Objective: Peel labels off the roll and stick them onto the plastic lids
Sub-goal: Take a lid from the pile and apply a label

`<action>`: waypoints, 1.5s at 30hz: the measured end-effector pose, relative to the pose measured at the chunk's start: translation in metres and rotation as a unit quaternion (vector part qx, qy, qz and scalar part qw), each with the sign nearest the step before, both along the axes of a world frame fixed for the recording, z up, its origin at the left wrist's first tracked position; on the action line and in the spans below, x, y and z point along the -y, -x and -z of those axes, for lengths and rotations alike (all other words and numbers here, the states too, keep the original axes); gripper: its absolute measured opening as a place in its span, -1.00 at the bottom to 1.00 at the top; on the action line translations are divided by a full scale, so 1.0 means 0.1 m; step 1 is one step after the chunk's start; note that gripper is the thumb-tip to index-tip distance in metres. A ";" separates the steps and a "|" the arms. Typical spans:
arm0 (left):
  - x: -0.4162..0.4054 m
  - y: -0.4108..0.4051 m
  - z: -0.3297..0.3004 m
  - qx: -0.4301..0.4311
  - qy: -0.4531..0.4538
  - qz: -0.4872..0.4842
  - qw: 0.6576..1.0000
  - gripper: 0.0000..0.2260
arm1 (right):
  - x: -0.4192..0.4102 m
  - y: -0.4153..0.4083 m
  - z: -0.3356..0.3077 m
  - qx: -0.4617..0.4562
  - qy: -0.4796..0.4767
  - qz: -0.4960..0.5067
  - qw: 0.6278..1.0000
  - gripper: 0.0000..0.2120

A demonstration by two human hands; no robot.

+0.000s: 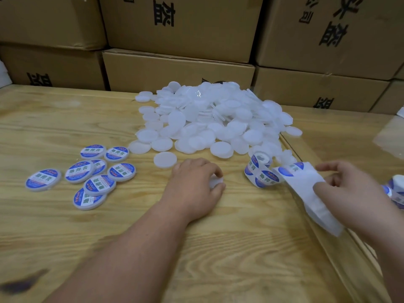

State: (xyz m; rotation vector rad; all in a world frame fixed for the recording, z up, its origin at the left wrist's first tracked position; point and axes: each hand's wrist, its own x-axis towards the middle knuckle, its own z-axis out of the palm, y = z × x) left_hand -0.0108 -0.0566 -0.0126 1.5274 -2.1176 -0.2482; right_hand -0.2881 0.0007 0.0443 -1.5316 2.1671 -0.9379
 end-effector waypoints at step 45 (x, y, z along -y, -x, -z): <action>-0.28 0.17 -0.04 -0.262 0.028 0.009 0.965 -0.86 | 0.16 -0.86 0.15 0.105 0.066 -0.295 0.947 -0.70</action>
